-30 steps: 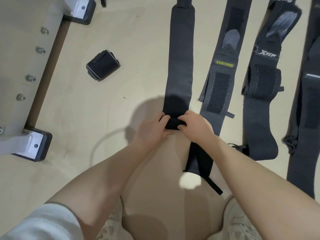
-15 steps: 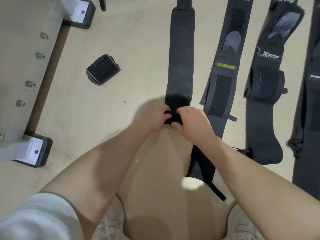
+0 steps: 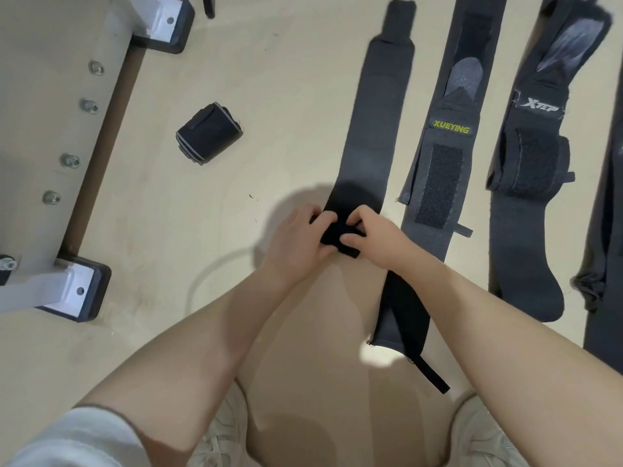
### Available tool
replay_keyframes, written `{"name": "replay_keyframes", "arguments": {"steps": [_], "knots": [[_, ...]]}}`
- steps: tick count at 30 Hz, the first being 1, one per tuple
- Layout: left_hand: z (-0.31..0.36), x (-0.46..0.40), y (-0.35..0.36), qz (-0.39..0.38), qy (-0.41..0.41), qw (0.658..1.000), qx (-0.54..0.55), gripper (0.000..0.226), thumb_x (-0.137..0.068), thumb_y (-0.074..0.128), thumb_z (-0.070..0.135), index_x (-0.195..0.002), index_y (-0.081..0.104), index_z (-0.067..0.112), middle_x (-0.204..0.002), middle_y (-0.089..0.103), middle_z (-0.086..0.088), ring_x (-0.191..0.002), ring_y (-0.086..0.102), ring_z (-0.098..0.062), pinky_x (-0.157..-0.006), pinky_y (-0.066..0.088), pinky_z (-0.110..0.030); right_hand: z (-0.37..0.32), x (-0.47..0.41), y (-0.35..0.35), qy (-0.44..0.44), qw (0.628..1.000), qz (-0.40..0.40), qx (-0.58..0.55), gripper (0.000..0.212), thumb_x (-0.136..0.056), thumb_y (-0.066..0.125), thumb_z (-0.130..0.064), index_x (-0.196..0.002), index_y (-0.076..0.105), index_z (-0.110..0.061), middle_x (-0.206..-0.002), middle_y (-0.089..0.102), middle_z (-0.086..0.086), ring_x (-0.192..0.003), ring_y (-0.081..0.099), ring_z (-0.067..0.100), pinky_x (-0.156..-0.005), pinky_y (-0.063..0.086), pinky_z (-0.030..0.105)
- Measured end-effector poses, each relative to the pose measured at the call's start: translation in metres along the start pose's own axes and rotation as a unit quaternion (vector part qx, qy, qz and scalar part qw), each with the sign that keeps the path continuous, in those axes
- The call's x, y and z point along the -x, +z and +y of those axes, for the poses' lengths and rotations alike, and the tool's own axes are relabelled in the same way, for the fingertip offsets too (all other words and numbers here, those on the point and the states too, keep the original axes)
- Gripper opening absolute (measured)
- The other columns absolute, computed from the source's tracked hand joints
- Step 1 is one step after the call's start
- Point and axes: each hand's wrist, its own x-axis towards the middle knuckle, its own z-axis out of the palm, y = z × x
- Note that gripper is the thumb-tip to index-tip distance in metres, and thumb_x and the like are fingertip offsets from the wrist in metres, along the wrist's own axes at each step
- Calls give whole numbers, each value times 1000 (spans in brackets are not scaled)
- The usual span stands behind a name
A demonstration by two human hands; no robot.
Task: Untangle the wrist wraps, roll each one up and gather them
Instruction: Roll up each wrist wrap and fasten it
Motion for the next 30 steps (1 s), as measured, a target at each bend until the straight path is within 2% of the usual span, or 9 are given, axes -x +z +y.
{"name": "replay_keyframes", "arguments": {"steps": [3, 7, 9, 13, 15, 18, 22, 27, 30], "knots": [[-14, 14, -3, -17, 20, 999, -21, 41, -86, 64, 16, -125, 54, 9, -122, 48, -12, -109, 46, -28, -86, 37, -27, -9, 7, 15, 18, 1000, 0, 14, 35, -93, 57, -31, -123, 50, -13, -121, 51, 6, -100, 54, 19, -78, 44, 26], [-23, 9, -13, -68, 38, 997, 1, 38, -85, 65, 13, -121, 59, 1, -118, 54, -14, -106, 51, -31, -87, 36, -27, -11, 18, 41, -99, 941, 148, 287, 29, -90, 60, -32, -106, 59, -8, -108, 51, 8, -84, 57, 26, -65, 38, 32], [-22, -2, -24, -115, 12, 993, 33, 37, -87, 64, 18, -120, 60, 3, -117, 56, -12, -106, 53, -28, -87, 37, -28, -10, 24, 48, -135, 901, 187, 366, 32, -69, 78, -33, -88, 62, -12, -85, 58, 4, -67, 57, 23, -57, 31, 28], [-20, -22, -37, -251, -55, 966, -10, 37, -92, 56, 33, -120, 58, 9, -114, 59, -7, -103, 53, -22, -80, 37, -26, -11, 23, 55, -120, 898, 176, 385, 42, -48, 88, -25, -74, 58, -15, -76, 57, 0, -59, 54, 19, -51, 32, 25], [-20, -20, -36, -233, -78, 969, 9, 36, -92, 57, 35, -117, 57, 9, -111, 60, -8, -99, 54, -22, -75, 37, -26, -15, 24, 54, -111, 917, 156, 349, 35, -65, 83, -25, -86, 58, -12, -88, 57, 4, -68, 56, 20, -56, 31, 25], [-20, 4, -31, -74, -93, 993, 26, 38, -89, 61, 31, -119, 52, 9, -119, 53, -8, -104, 51, -23, -79, 38, -28, -23, 21, 56, -67, 967, 80, 233, 27, -93, 55, -32, -107, 50, -9, -106, 50, 6, -92, 52, 22, -69, 36, 28], [-25, 38, -27, 54, -146, 988, 0, 29, -89, 58, 22, -114, 52, 10, -120, 44, -8, -102, 48, -24, -81, 42, -34, -46, 17, 70, 16, 998, 34, 52, 29, -92, 55, -34, -78, 44, -11, -80, 48, 3, -75, 47, 21, -58, 34, 30], [-49, 55, -34, 54, -379, 888, 254, 30, -86, 58, 16, -110, 42, 9, -110, 54, -11, -89, 56, -23, -72, 47, -35, -82, 13, 113, 91, 987, -21, -133, 40, -93, 54, -29, -63, 33, -15, -62, 35, -2, -53, 32, 12, -47, 22, 24], [-69, 67, -46, 51, -408, 864, 292, 33, -86, 56, 9, -112, 37, 10, -108, 55, -10, -90, 56, -24, -73, 51, -35, -105, 14, 137, 88, 982, -67, -155, 17, -97, 47, -22, -85, 54, -12, -86, 54, 1, -74, 51, 14, -61, 40, 22]]}}
